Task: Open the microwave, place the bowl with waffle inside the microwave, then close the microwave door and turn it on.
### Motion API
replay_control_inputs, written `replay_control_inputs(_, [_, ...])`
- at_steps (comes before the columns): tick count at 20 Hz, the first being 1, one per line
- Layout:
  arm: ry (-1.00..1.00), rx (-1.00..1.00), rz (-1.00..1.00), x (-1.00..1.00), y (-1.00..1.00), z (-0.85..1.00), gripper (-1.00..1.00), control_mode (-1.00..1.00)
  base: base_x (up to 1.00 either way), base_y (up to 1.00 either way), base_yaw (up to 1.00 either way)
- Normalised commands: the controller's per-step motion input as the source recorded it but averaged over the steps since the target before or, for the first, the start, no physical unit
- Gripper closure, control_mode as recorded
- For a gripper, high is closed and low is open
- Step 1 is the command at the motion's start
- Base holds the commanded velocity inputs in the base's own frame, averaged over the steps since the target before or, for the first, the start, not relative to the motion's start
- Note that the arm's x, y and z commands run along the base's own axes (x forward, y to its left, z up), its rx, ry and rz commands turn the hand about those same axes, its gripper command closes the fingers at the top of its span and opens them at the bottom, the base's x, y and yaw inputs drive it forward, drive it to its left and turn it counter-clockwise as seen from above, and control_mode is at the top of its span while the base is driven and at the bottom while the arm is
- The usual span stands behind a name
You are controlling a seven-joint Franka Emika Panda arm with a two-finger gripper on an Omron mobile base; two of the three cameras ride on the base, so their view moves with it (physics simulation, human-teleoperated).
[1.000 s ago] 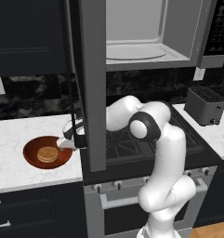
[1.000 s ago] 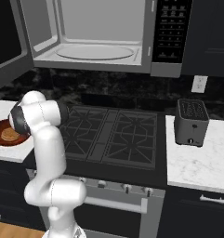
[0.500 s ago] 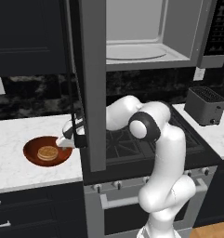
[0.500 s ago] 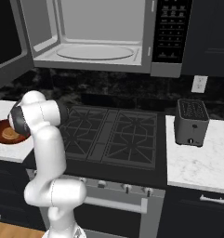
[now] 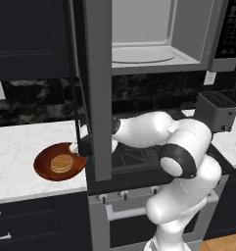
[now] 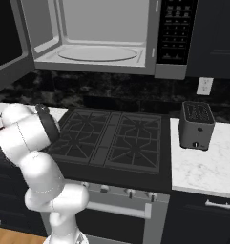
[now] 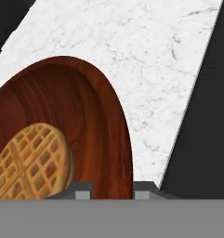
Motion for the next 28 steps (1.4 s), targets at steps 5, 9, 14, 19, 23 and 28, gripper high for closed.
replay_control_inputs(5, [-0.15,0.01,-0.01,-0.6,-0.96,0.88,1.0,-1.0,0.0,0.0,0.0])
replay_control_inputs(9, [-0.06,0.14,-0.01,-0.32,-1.0,1.0,1.0,-1.0,0.0,0.0,0.0])
replay_control_inputs(14, [0.09,0.2,-0.07,-0.08,-0.97,0.97,1.0,-1.0,0.0,0.0,0.0])
replay_control_inputs(19, [0.11,0.03,-0.06,0.0,-0.53,0.09,1.0,-1.0,0.0,0.0,0.0])
replay_control_inputs(23, [0.0,0.0,0.0,0.0,-0.29,0.0,1.0,-1.0,0.0,0.0,0.0])
replay_control_inputs(28, [0.03,0.09,-0.05,-0.01,-0.68,0.2,1.0,-1.0,0.0,0.0,0.0])
